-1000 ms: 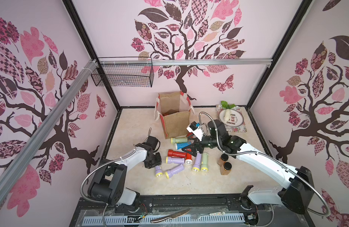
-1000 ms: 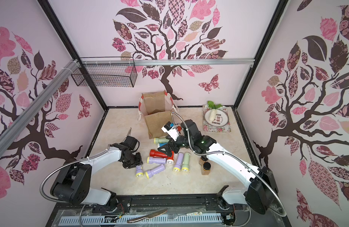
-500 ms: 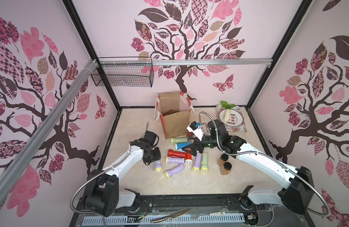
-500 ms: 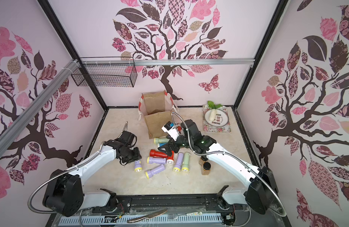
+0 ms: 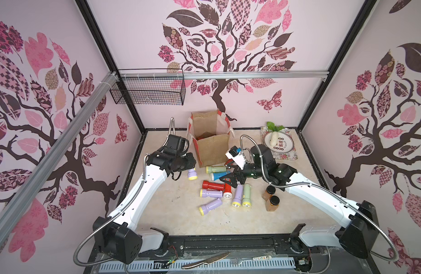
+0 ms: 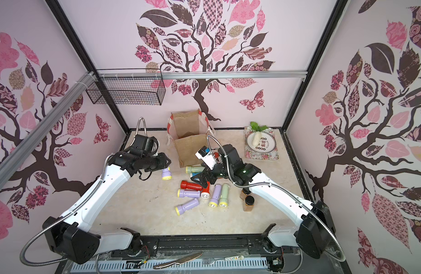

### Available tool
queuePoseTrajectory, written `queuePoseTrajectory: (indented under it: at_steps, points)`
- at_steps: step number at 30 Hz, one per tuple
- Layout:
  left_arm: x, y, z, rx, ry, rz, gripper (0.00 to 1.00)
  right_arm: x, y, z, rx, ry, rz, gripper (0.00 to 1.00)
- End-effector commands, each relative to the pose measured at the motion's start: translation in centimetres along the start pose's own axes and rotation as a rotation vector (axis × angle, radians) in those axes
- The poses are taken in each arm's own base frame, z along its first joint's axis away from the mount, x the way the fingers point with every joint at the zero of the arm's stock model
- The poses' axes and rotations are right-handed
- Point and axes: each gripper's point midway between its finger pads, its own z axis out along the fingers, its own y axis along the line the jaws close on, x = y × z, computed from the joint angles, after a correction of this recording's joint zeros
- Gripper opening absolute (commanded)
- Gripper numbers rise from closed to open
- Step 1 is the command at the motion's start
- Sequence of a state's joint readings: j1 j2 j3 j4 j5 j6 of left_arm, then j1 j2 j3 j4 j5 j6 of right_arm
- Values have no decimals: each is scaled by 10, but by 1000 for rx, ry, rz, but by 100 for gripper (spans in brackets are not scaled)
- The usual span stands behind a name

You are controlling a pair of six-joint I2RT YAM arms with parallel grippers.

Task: Put the flashlights into the tote bags
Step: Pick up the flashlight from the center of the board, then place the flashlight in the canvas bag.

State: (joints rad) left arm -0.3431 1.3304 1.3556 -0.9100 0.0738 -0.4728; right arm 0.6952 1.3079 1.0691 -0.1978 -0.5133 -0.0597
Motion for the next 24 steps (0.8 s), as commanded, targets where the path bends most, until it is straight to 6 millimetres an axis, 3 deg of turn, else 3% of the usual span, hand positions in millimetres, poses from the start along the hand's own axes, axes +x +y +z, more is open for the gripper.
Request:
queuePoseTrajectory:
  at_steps: [1, 15, 24]
  points:
    - [-43, -22, -18, 40, -113, 46, 4, -19, 5, -8, 5, -47, -30, 100]
    - [-159, -77, -15, 103, -302, 132, 3, -22, 8, -11, -5, -60, -16, 100]
    - [-216, -95, 0, 107, -427, 108, 4, -21, 7, -9, -5, -45, -17, 100]
